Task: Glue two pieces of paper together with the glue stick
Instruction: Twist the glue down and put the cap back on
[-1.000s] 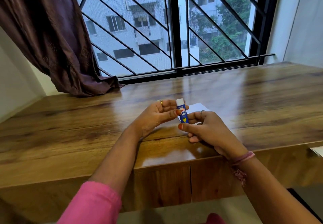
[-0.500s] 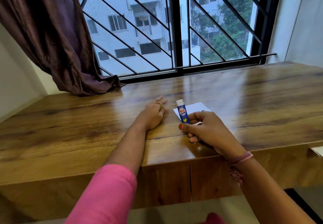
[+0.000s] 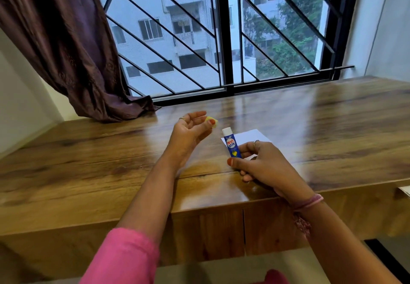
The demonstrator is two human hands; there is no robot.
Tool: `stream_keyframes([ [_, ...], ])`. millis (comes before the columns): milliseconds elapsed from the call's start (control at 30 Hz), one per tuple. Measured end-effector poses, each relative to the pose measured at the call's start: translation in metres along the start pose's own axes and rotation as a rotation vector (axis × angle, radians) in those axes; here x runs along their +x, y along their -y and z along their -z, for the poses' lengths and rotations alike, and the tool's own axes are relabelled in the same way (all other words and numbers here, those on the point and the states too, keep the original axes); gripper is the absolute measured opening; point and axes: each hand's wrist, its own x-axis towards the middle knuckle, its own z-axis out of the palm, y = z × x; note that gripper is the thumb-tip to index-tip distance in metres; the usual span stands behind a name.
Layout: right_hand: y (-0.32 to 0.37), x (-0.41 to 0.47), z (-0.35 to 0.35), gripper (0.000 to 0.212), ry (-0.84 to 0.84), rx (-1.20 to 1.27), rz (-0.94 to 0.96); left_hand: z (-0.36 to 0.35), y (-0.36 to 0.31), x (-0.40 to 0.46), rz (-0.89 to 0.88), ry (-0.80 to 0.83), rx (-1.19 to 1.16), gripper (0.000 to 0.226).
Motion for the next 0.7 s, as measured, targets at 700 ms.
stream_keyframes([
  [700,0.0021,-0.0042,0.0015,0.025,0.003,-0.072,0.048,-0.0089,-0.0037,-0.0105,0.085,0.328,-0.001,0.030],
])
